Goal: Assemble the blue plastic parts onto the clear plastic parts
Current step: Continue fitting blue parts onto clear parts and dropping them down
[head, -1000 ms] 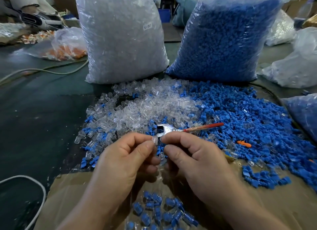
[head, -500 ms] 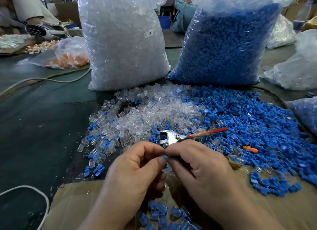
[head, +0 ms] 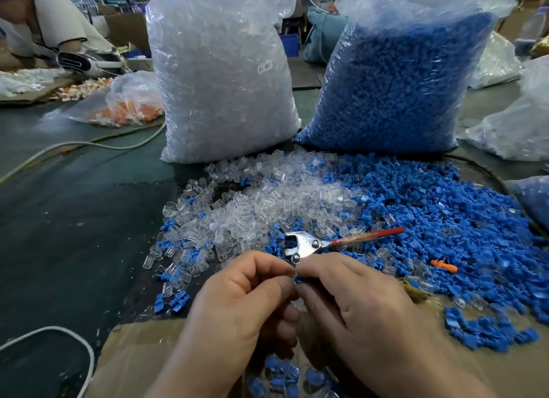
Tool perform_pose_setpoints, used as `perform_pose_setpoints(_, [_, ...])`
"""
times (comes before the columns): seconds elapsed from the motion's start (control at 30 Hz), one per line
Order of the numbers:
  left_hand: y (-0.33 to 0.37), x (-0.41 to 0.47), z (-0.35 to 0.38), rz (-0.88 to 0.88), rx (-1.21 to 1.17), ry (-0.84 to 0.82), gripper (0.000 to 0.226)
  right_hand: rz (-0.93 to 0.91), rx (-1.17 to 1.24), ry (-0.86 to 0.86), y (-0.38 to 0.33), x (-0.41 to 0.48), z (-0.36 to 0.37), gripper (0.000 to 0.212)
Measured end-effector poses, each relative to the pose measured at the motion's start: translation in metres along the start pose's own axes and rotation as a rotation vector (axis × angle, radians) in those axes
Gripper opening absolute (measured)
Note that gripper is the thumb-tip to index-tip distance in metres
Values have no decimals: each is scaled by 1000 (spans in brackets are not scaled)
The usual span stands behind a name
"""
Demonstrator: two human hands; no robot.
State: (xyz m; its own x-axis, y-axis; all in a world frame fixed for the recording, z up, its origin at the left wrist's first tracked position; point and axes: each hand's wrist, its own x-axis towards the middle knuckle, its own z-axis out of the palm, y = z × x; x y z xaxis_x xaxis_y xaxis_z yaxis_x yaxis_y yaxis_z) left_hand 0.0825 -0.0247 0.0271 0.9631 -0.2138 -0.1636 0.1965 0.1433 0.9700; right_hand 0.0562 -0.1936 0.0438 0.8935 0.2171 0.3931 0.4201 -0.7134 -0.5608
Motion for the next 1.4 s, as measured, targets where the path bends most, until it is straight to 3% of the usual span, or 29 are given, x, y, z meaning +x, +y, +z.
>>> perform_pose_setpoints(0.1, [-1, 2, -1, -6, -42, -11, 18, -9, -15, 22, 0, 2, -1, 28])
perform_pose_setpoints(0.23, [-4, 3, -5, 16, 115, 55, 23, -87, -191, -22, 4, 5, -1, 28])
perform_pose_setpoints(0.37, [1, 1, -10, 4, 165, 60, 27, 228, -490, -189, 27, 11, -8, 71])
perform_pose_setpoints(0.43, [3, -1, -8, 9, 190, 52, 29, 319, -565, -246, 40, 11, -12, 74])
perform_pose_setpoints(0.6, [1, -2, -6, -19, 229, 63, 29, 313, -642, -290, 45, 13, -14, 66])
perform_pose_setpoints(0.87, [4, -2, -6, 12, 214, 96, 27, 331, -626, -210, 36, 19, -17, 60])
perform_pose_setpoints(1.03, [2, 1, -9, 46, 103, 167, 31, 268, -383, -83, 28, 17, -25, 46])
perform_pose_setpoints(1.17, [2, 3, -12, 106, 28, 209, 33, 143, -358, -160, 15, 8, -28, 43])
perform_pose_setpoints(1.4, [6, 1, -16, 226, 153, 185, 39, 90, -347, -272, 18, 6, -28, 54])
